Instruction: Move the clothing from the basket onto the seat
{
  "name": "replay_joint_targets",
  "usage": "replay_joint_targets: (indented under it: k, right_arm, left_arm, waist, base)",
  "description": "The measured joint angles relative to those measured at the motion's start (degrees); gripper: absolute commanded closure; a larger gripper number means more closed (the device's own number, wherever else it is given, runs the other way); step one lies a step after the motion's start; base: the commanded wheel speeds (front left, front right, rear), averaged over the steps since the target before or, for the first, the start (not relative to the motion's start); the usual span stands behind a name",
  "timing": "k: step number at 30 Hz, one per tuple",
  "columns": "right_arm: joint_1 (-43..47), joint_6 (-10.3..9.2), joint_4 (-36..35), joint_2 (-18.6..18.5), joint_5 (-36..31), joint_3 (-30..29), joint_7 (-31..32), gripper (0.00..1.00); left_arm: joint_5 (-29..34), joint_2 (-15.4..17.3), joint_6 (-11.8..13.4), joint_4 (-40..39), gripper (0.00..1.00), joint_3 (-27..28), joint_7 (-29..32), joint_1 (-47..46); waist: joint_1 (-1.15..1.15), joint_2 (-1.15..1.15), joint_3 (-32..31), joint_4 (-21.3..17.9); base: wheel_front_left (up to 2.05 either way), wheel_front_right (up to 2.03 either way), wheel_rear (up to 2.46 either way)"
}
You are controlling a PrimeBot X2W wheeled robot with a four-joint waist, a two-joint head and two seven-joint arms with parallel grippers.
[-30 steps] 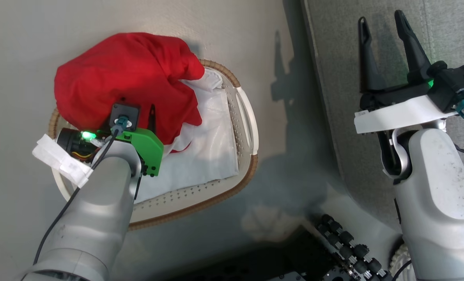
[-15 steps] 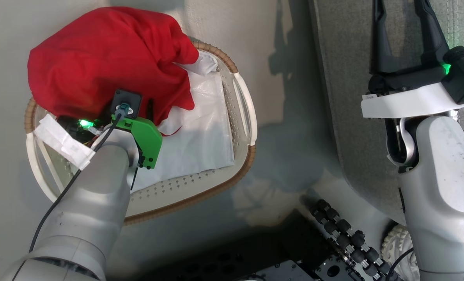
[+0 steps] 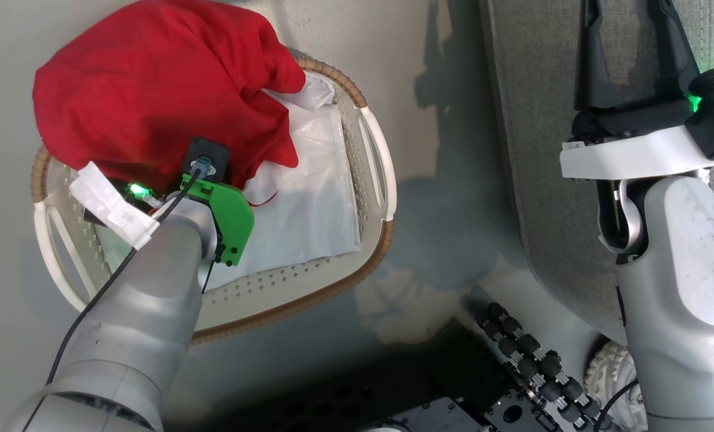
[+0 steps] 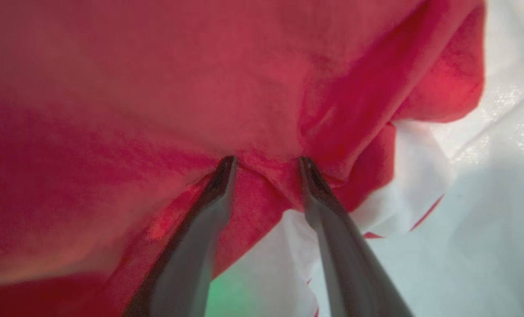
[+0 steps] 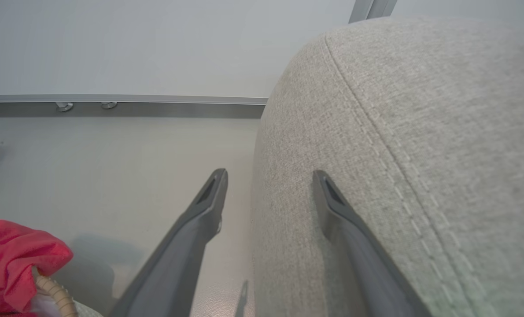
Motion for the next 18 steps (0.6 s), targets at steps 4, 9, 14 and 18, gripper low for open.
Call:
replay_joint_targets:
  k: [4, 9, 14, 18]
  right_arm:
    - [0.03, 0.04, 0.76, 0.18, 0.11, -0.23, 0.04, 0.00]
    - [0.05, 0.24, 2.07, 0.41, 0.26, -0.31, 0.31, 0.00]
    - [0.34, 0.47, 3.35, 0.48, 0.35, -0.29, 0.57, 0.00]
    - [1.16, 0.47, 4.36, 0.31, 0.33, -0.60, 0.58, 0.00]
  left_arm:
    - [-0.11, -0.02, -0.25, 0.08, 1.00, -0.56, 0.01, 0.63]
    - [-1.08, -0.09, -0.64, 0.10, 1.00, -0.52, -0.87, 2.17]
    - [-2.59, -0.22, -1.25, 0.11, 1.00, -0.54, -3.94, 3.92]
    - [-3.94, -0.29, -2.00, -0.01, 1.00, -0.33, -6.28, 5.72]
  waist:
    - [0.00, 0.00, -0.87, 0.10]
    - [0.00, 0.00, -2.66, 0.18]
    - [0.00, 0.00, -5.11, 0.19]
    - [0.00, 0.01, -7.75, 0.31]
  base:
    - [0.00, 0.00, 0.00]
    - [0.00, 0.00, 0.00]
    - [0.00, 0.00, 0.00]
    - [0.00, 0.00, 0.00]
